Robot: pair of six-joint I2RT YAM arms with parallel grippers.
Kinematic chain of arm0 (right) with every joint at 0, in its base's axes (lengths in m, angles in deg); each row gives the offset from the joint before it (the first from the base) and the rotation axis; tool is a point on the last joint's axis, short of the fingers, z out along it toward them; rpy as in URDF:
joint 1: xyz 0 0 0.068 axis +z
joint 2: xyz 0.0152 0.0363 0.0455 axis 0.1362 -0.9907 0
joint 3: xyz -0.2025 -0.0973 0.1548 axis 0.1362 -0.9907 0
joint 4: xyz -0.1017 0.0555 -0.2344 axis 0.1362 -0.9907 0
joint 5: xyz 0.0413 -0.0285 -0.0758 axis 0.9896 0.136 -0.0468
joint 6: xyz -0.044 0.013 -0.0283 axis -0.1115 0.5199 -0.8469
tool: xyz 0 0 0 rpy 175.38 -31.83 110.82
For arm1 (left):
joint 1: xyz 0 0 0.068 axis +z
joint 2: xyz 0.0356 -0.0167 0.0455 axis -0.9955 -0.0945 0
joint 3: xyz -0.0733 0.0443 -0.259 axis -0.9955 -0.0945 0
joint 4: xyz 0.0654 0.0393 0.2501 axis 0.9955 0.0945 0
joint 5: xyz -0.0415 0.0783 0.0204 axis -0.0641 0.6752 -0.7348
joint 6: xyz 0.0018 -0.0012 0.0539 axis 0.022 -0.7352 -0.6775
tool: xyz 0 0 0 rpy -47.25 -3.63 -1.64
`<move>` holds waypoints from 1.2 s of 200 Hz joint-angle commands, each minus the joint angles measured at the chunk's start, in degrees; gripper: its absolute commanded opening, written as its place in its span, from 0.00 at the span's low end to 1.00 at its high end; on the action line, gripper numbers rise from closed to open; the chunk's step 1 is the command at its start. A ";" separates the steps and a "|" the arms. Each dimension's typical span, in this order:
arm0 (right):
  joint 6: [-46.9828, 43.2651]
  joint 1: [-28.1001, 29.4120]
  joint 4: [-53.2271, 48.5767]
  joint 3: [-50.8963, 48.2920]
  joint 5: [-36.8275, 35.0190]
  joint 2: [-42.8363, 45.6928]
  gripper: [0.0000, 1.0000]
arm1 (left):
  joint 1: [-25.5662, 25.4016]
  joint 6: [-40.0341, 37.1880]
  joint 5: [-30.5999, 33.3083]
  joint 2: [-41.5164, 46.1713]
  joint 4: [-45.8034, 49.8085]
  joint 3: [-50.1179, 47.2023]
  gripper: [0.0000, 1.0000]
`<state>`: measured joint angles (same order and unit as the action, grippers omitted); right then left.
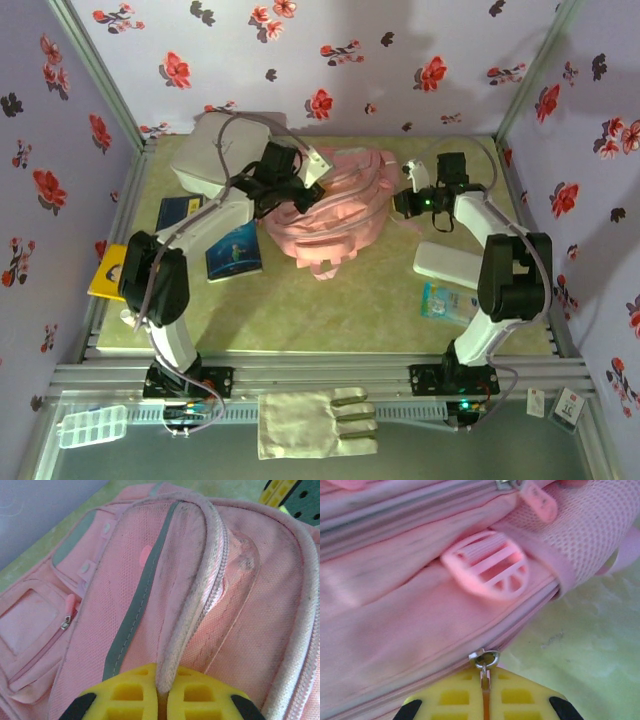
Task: Pack the student bag
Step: Unzip the student bag at the center of the table.
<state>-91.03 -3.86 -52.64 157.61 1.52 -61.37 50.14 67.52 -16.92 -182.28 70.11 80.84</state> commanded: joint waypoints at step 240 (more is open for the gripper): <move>40.66 13.62 7.32 -19.65 -18.92 26.66 0.33 | -3.21 8.70 -1.24 -12.00 -3.66 12.44 0.00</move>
<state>-56.47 12.47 -46.52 138.48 -15.34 -38.35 46.62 74.53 -17.58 -197.95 71.01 95.26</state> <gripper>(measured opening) 0.242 0.085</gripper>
